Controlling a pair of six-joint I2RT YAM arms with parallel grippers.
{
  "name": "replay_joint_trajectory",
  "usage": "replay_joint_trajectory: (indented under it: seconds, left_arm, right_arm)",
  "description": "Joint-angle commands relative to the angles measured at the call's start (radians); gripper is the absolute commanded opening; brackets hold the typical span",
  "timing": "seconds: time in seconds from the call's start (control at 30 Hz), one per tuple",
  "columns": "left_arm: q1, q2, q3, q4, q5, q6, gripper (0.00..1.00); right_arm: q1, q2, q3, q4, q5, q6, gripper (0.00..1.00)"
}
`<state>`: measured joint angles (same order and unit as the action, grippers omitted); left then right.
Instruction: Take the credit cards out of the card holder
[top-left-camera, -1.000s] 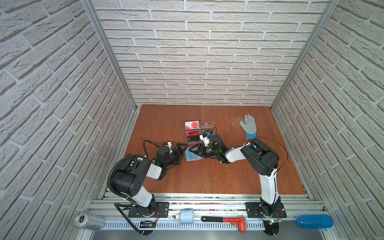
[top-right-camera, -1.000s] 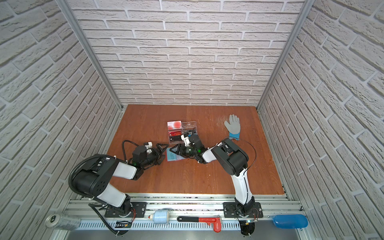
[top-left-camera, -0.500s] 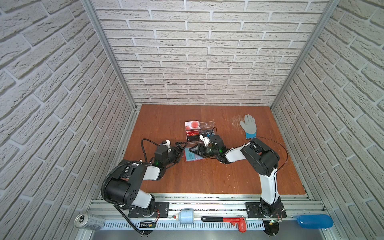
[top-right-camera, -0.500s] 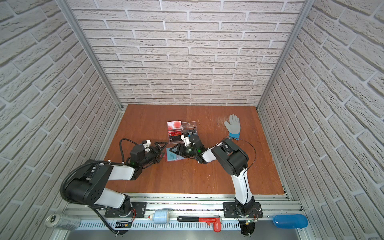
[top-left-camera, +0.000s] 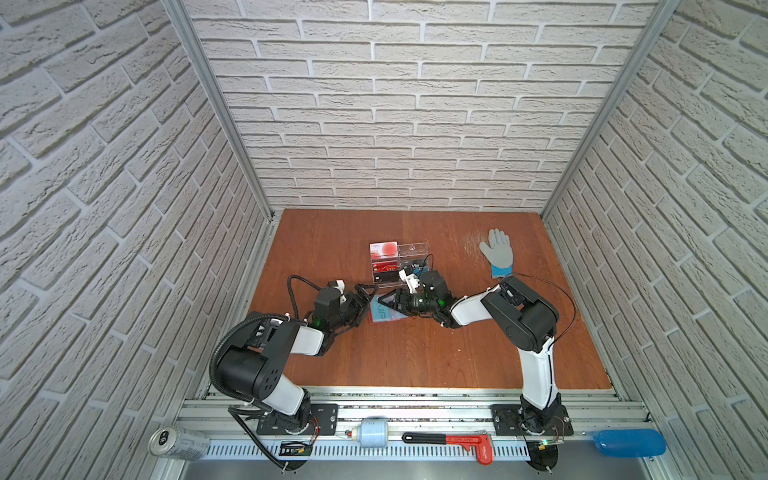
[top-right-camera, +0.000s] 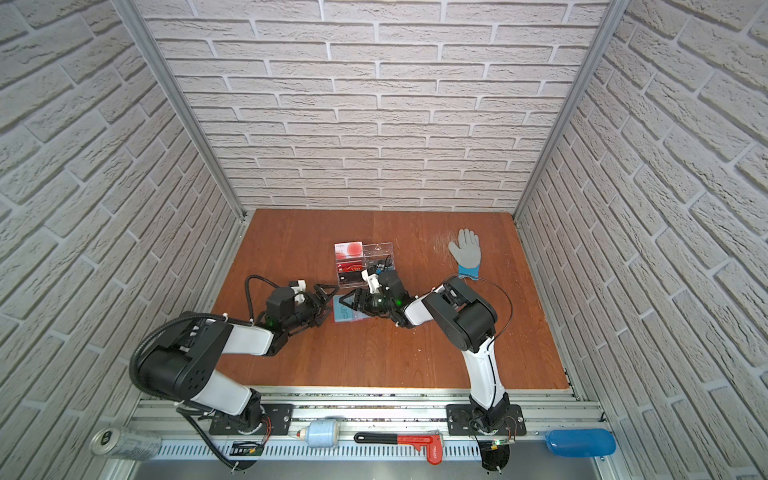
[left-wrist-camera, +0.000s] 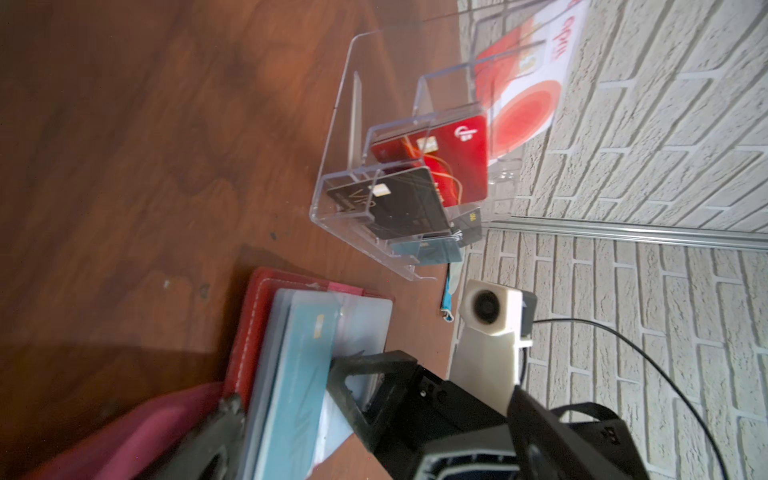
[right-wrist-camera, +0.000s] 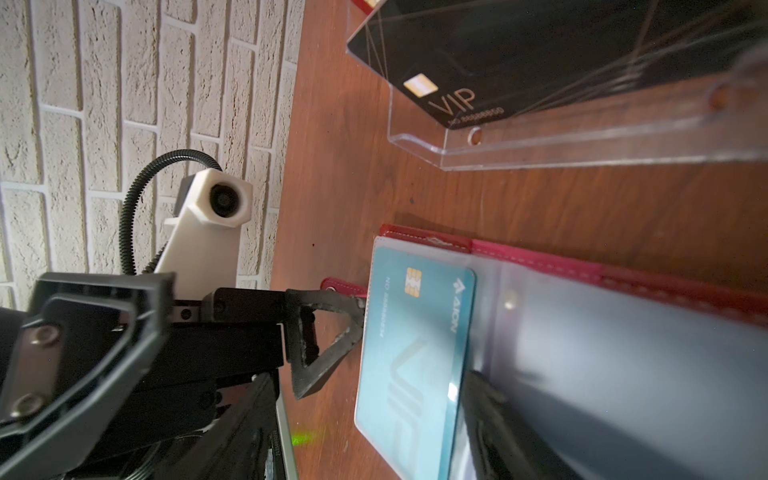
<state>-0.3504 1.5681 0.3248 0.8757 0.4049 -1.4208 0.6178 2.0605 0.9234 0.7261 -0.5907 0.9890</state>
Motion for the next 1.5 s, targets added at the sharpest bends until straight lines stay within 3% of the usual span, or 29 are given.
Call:
replay_joint_trajectory:
  seconds: [0.0,0.57,1.23,1.33,1.47]
  left_arm:
    - [-0.013,0.053,0.011,0.115,-0.013,-0.017,0.98]
    - [-0.011,0.161,-0.030,0.218,-0.011,-0.045,0.98]
    - [-0.028,0.220,-0.058,0.292,-0.016,-0.061,0.98]
    - [-0.030,0.230,-0.057,0.299,-0.017,-0.062,0.98]
    - [-0.033,0.243,-0.059,0.316,-0.017,-0.066,0.99]
  right_arm:
    - [0.015,-0.010,-0.036,-0.082,0.014,-0.013,0.73]
    - [0.021,-0.026,-0.053,-0.026,-0.023,-0.036,0.73]
    - [0.034,-0.027,-0.125,0.361,-0.034,0.066,0.73]
    - [0.036,-0.041,-0.132,0.306,0.003,0.040,0.73]
    - [0.035,-0.099,-0.131,0.077,0.099,-0.052,0.73]
